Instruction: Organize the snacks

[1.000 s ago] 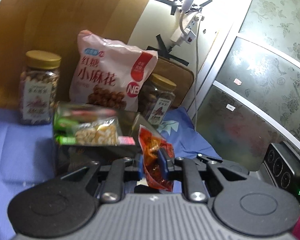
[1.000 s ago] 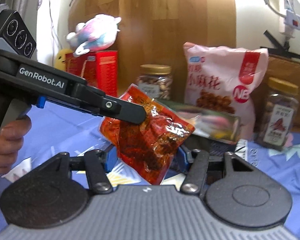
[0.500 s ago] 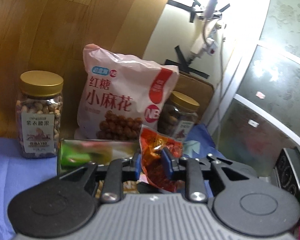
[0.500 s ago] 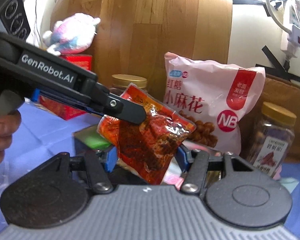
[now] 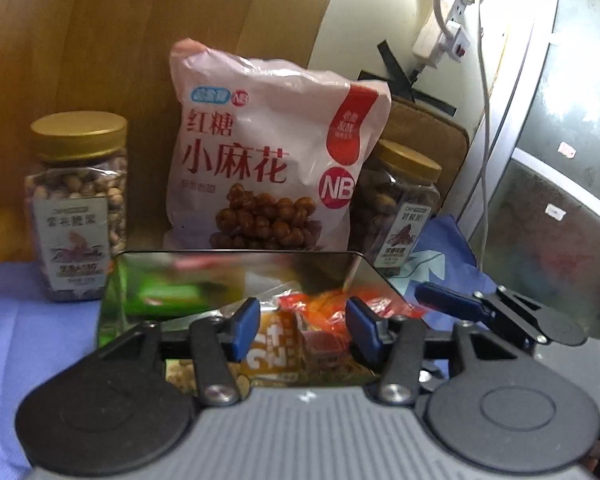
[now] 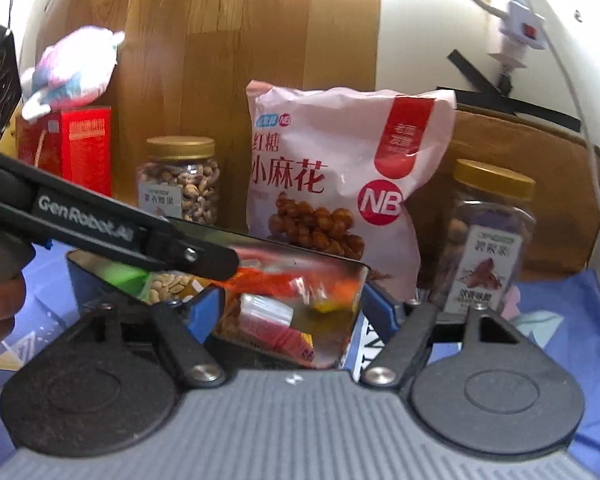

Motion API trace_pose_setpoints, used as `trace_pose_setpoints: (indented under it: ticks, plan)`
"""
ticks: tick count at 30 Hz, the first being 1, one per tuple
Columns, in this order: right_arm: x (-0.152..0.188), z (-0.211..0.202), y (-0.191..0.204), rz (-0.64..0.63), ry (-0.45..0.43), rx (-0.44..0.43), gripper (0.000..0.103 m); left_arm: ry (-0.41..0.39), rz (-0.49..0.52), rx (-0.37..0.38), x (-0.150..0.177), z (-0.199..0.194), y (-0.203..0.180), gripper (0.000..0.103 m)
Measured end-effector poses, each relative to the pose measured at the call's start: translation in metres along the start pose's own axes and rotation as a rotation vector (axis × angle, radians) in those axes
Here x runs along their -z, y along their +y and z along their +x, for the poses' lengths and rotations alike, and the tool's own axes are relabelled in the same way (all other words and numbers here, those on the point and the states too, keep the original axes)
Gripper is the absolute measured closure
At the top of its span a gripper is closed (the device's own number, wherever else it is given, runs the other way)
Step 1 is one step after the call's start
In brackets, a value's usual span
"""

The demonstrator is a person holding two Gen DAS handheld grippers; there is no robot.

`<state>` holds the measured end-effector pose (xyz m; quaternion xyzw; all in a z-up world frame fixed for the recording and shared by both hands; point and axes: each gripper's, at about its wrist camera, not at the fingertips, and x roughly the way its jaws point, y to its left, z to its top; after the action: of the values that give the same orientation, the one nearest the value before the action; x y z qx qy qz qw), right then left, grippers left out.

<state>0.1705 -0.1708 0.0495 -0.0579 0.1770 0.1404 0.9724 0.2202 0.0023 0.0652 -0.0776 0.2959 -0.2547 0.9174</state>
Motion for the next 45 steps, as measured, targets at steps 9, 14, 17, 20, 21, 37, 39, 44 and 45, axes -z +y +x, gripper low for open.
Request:
trace_pose_setpoints:
  ticks: [9, 14, 17, 20, 21, 37, 39, 44, 45]
  plan:
    - [0.011, -0.040, -0.009, 0.128, -0.033, -0.012, 0.025, -0.024, -0.026, 0.027, 0.026, -0.056, -0.005, 0.054]
    - [0.032, -0.059, -0.009, 0.226, 0.034, -0.102, 0.026, 0.060, -0.078, 0.092, 0.060, -0.066, -0.006, 0.053]
    - [0.048, -0.064, -0.012, 0.322, 0.105, -0.130, 0.033, 0.122, -0.142, 0.127, 0.078, -0.063, -0.001, 0.053]
    - [0.064, -0.066, -0.017, 0.435, 0.175, -0.180, 0.035, 0.157, -0.177, 0.147, 0.089, -0.058, 0.001, 0.053]
    - [0.067, -0.065, -0.017, 0.461, 0.197, -0.196, 0.036, 0.166, -0.178, 0.150, 0.091, -0.055, 0.000, 0.054]
    - [0.061, -0.064, 0.013, 0.547, 0.204, -0.295, 0.052, 0.202, -0.265, 0.221, 0.117, -0.074, 0.010, 0.063]
    - [0.052, -0.068, 0.024, 0.499, 0.174, -0.315, 0.052, 0.191, -0.290, 0.234, 0.121, -0.081, 0.018, 0.060]
    - [0.037, -0.063, 0.044, 0.450, 0.170, -0.390, 0.052, 0.167, -0.325, 0.222, 0.131, -0.099, 0.033, 0.057]
    - [0.035, -0.063, 0.048, 0.451, 0.170, -0.421, 0.052, 0.161, -0.327, 0.216, 0.133, -0.104, 0.036, 0.057]
